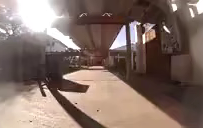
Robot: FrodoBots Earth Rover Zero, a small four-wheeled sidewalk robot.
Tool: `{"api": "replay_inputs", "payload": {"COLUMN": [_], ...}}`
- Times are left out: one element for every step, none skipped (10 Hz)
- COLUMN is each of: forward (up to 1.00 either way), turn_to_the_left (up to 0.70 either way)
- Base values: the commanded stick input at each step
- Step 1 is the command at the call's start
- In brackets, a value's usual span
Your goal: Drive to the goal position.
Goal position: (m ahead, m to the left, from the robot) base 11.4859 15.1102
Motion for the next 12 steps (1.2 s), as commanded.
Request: {"api": "replay_inputs", "payload": {"forward": [0.50,0.50,0.50,0.50,0.50,0.50,0.50,0.50,0.50,0.50,0.50,0.50], "turn_to_the_left": [0.00,0.00,0.00,0.00,0.00,0.00,0.00,0.00,0.00,0.00,0.00,0.00]}}
